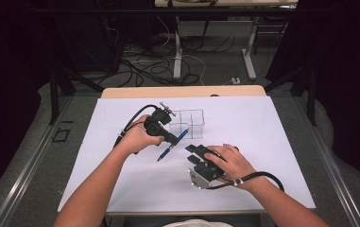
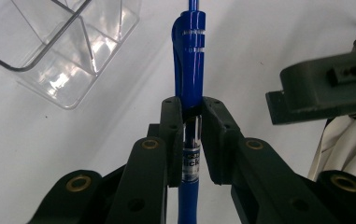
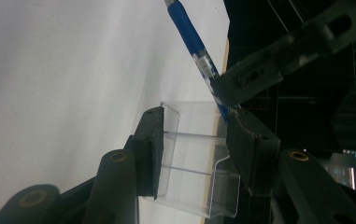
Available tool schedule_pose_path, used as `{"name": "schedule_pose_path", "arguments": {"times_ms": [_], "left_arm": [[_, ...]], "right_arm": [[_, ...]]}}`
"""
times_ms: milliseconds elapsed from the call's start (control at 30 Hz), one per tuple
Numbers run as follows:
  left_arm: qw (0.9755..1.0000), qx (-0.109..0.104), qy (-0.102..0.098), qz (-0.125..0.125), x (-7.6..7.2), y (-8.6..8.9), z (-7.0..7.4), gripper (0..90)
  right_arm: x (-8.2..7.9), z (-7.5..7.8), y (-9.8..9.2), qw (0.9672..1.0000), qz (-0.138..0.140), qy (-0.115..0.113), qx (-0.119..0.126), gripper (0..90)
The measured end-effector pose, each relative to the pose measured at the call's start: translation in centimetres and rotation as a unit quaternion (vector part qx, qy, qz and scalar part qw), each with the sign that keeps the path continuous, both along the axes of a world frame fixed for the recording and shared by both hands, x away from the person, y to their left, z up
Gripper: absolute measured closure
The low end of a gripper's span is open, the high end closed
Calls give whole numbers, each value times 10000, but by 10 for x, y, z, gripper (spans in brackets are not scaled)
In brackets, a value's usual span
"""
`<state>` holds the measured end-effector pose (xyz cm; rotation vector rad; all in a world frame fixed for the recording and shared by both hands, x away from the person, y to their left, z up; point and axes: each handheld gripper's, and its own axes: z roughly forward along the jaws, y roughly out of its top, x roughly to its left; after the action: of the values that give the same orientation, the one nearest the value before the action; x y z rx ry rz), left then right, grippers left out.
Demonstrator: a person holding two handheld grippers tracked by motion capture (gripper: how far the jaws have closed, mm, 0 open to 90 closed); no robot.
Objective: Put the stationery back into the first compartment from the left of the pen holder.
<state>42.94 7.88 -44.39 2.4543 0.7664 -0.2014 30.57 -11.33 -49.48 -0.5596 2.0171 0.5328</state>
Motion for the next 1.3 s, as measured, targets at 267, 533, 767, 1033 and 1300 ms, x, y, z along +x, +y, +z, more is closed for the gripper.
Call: {"name": "schedule_pose_path", "arguments": {"times_ms": [267, 533, 767, 1033, 1300], "left_arm": [[9998, 57, 117, -155, 0, -12, -1, 792], [9996, 124, 169, -215, 0, -25, -3, 793], [9992, 153, 269, -269, 2, -31, -7, 793], [9986, 172, 394, -298, 1, -38, -8, 792], [9980, 140, 507, -357, 0, -45, -6, 793]], "right_arm": [[-7, -5, 10, 9985, 301, -302, -333, 606], [-12, -11, 18, 9965, 478, -469, -496, 647], [-12, -15, 23, 9947, 555, -622, -607, 659], [-11, -20, 26, 9901, 628, -860, -920, 670], [-2, -28, 29, 9845, 565, -1013, -1318, 670]]}}
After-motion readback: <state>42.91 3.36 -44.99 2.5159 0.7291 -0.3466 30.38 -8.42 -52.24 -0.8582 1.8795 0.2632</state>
